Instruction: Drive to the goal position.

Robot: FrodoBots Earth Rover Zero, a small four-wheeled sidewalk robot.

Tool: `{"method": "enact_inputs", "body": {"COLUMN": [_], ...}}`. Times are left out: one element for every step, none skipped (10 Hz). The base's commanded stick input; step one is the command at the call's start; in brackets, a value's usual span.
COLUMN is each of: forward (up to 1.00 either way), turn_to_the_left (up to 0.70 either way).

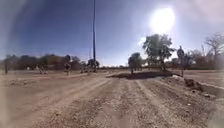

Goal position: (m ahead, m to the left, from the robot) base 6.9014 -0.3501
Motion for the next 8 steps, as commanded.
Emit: {"method": "enact_inputs", "body": {"forward": [0.7, 0.7, 0.7, 0.7, 0.7, 0.7, 0.7, 0.7], "turn_to_the_left": [0.0, 0.0, 0.0, 0.0, 0.0, 0.0, 0.0, 0.0]}}
